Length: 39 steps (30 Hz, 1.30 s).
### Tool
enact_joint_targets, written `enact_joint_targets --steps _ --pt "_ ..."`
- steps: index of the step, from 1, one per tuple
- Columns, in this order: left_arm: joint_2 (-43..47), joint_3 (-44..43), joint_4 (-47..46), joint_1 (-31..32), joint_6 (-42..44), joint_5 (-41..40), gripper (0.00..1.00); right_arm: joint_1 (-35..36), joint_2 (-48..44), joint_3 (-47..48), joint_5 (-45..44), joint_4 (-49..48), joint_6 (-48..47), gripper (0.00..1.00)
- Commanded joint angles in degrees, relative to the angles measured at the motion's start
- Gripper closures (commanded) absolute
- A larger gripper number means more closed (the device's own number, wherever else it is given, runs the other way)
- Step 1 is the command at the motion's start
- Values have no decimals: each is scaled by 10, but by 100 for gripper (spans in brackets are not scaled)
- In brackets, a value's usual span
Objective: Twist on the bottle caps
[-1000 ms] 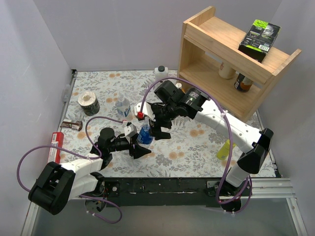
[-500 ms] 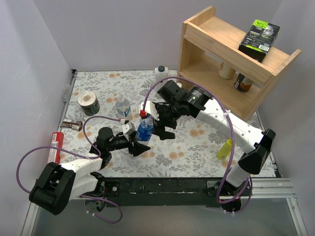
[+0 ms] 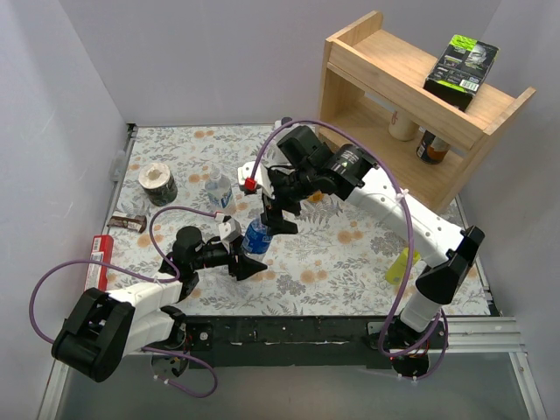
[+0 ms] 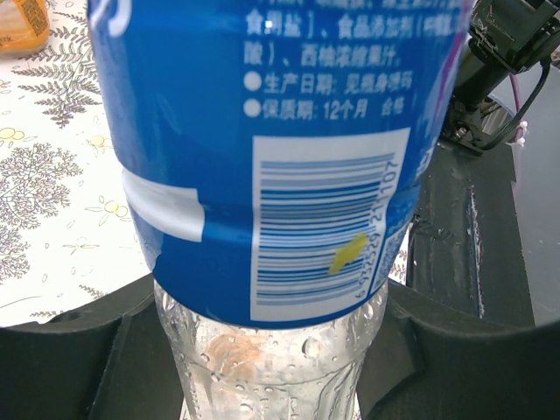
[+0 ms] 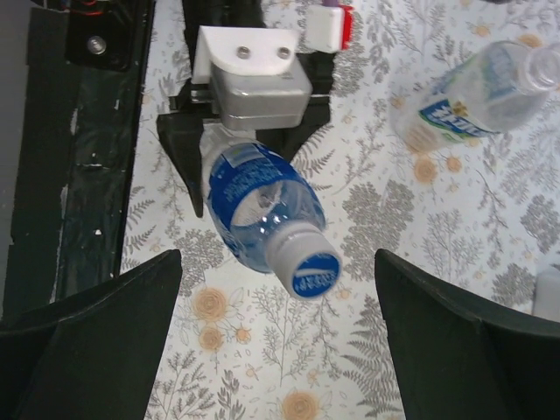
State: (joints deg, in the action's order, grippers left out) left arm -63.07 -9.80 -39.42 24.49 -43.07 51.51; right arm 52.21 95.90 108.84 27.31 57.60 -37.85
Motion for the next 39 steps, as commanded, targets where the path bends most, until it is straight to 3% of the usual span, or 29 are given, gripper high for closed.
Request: enact_joint_targets --steps 1,27,34,39 --pt "6 -11 3 -2 11 8 100 12 -5 -22 32 -22 -8 2" --pt "6 0 -28 -23 -20 -25 100 21 -72 -104 -12 61 -27 4" --pt "0 -2 -13 -23 8 -23 100 -30 -25 -9 -9 51 28 8" --pt "-1 -5 -7 -22 11 -2 100 -31 9 47 -1 -1 8 5"
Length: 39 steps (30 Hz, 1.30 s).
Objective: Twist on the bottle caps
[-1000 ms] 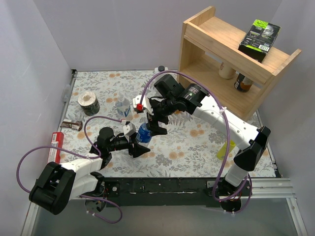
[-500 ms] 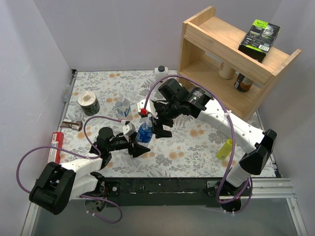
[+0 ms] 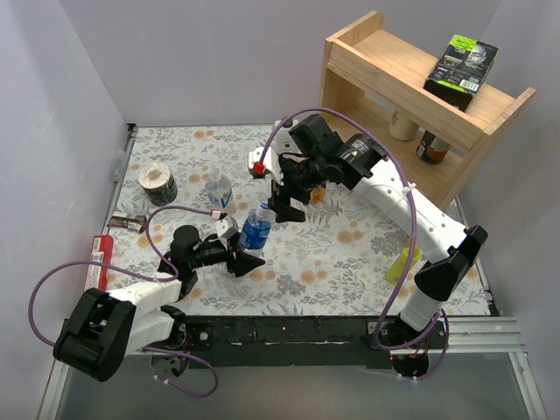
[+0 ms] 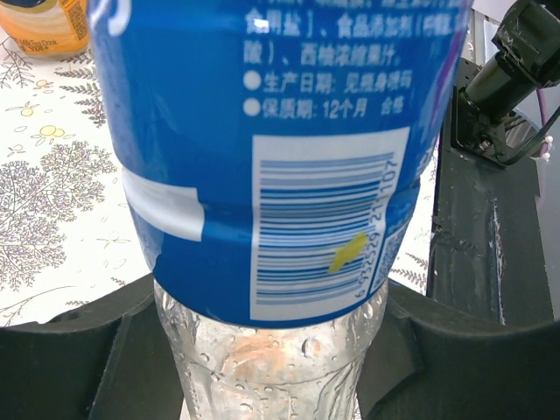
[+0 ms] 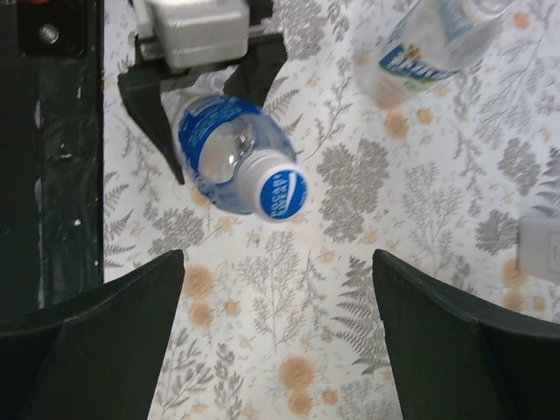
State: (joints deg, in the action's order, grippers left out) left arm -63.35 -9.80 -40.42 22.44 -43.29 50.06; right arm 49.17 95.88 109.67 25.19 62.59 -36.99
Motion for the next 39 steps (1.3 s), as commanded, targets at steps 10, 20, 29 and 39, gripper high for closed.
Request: enact_joint_targets --steps 10,20,29,39 --pt "2 -8 10 -1 13 14 100 20 21 -6 68 -98 -15 3" --pt "6 -3 -2 -1 5 1 100 25 16 -35 90 -66 -9 6" --pt "0 -1 -13 -13 -13 -12 100 30 -17 -74 89 -50 -16 7" --pt "-4 0 -22 -23 -27 -17 100 31 -43 -93 54 -12 -12 8"
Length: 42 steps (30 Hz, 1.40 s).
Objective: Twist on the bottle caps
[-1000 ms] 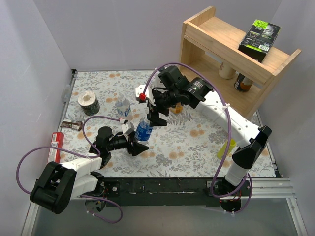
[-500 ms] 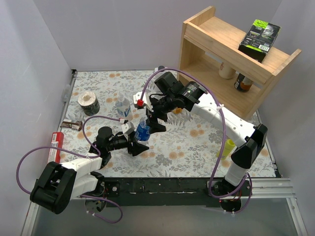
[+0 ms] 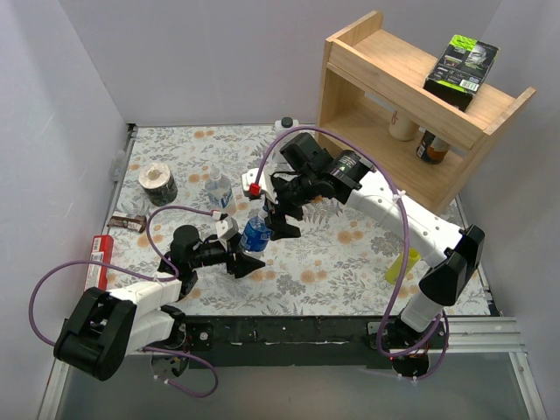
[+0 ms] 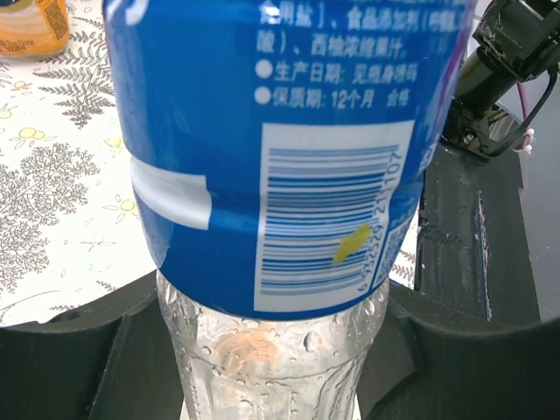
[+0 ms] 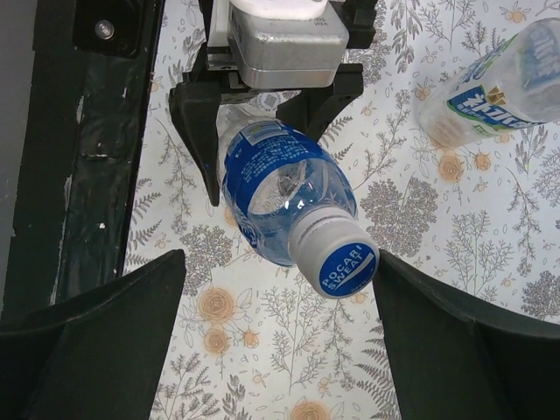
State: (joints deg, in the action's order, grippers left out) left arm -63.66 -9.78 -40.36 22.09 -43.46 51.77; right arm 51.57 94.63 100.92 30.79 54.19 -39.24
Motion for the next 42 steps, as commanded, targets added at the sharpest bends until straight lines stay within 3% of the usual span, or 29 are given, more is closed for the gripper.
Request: enact_joint_targets --steps 1,16,20,22,24,25,29,34,42 --pt "-1 -1 -24 -20 -25 -33 100 7 -30 -6 -5 78 13 8" --pt "2 -7 -15 -22 -10 -16 100 5 -34 31 -14 123 28 11" --pt "11 -46 83 -20 38 61 100 -21 -18 130 -27 123 -12 14" --pt "20 -76 157 -11 112 97 100 -27 -14 153 -37 123 -42 17" --pt "21 -117 263 -8 172 119 100 -26 -27 147 -32 118 -102 25" --pt "20 -130 341 -8 242 127 100 -26 -32 139 -29 112 -121 27" --pt "8 -199 495 -8 383 127 100 -9 -50 96 -6 136 -228 30" --pt "2 -222 539 -8 428 114 100 6 -54 84 8 182 -311 34" --pt "-13 -248 538 -8 432 110 100 16 -71 49 -6 170 -325 36"
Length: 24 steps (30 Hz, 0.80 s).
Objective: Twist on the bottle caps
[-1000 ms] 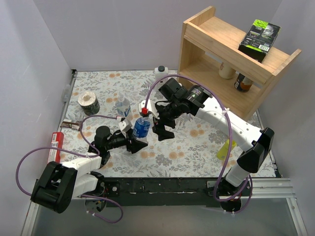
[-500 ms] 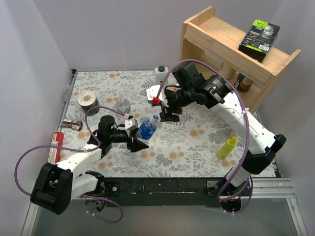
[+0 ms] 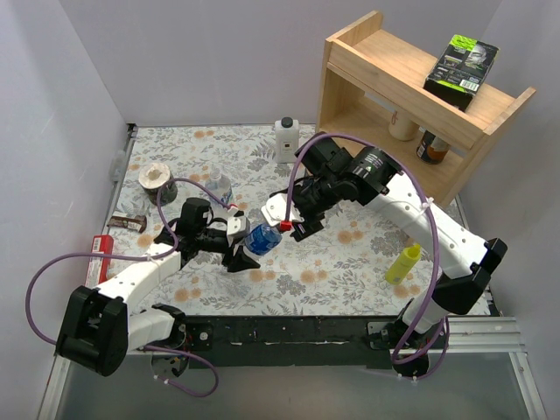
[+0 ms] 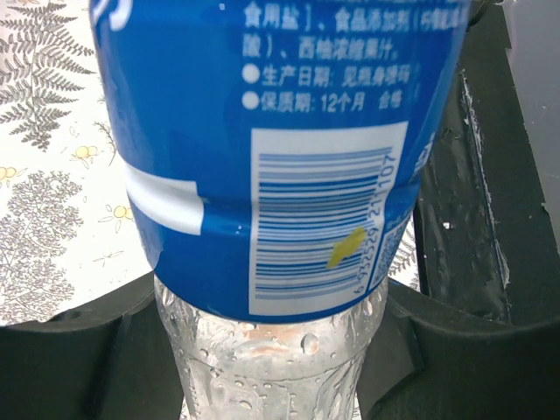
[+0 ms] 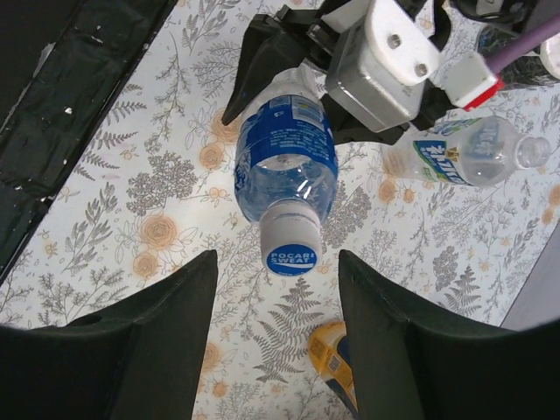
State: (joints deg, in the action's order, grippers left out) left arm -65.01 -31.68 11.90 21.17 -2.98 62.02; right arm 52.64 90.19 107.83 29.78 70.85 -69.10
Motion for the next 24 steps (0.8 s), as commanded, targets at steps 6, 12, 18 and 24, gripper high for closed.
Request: enact_joint_targets --steps 6,12,18,24 --pt "0 -36 16 3 27 6 100 9 -41 -73 -16 -49 -5 37" --pt "1 -38 17 9 27 6 100 9 -36 -76 -13 -92 30 36" --pt "0 -36 21 15 27 6 100 10 -34 -74 -15 -101 26 37" --pt "2 -35 22 16 27 3 100 12 -12 -50 -9 -58 10 48"
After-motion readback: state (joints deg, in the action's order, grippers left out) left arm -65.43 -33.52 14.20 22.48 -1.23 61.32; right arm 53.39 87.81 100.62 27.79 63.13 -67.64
